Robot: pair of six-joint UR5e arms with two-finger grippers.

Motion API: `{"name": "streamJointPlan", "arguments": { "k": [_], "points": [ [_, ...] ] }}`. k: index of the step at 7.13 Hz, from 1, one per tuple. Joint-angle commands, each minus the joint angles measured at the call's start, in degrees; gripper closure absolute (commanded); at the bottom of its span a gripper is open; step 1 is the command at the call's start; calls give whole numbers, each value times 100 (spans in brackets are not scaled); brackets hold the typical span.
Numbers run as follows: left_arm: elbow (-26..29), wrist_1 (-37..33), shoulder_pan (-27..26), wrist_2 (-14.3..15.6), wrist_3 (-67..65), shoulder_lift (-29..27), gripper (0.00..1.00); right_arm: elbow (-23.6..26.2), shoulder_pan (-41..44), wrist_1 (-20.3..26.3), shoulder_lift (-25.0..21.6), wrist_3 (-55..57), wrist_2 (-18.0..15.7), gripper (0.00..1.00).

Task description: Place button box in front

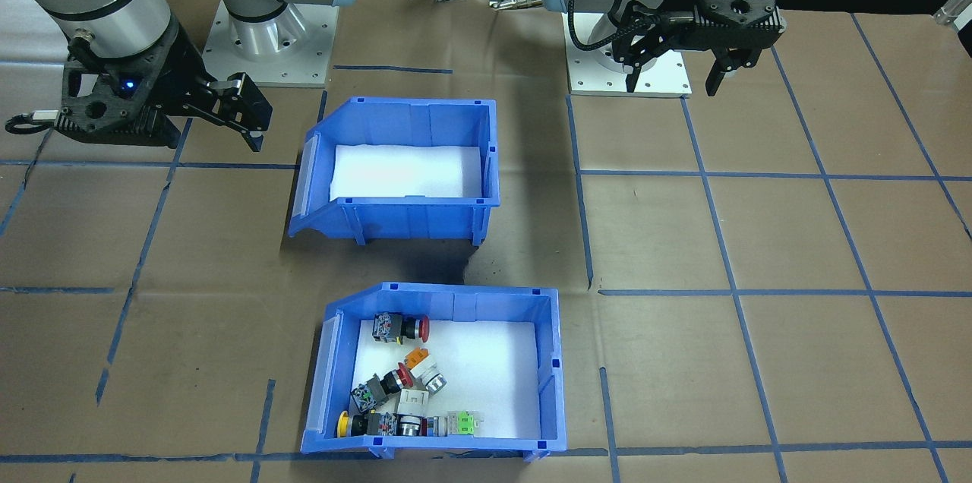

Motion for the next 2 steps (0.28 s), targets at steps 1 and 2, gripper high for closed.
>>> {"name": "streamJointPlan", "arguments": {
  "k": [1,2],
  "points": [
    [-14,1,0,-161,2,-45,0,-11,0,-21,-8,-2,-199,0],
    [-14,-7,0,-180,2,-28,0,-11,0,-12,-8,-20,-357,0]
  ]
}}
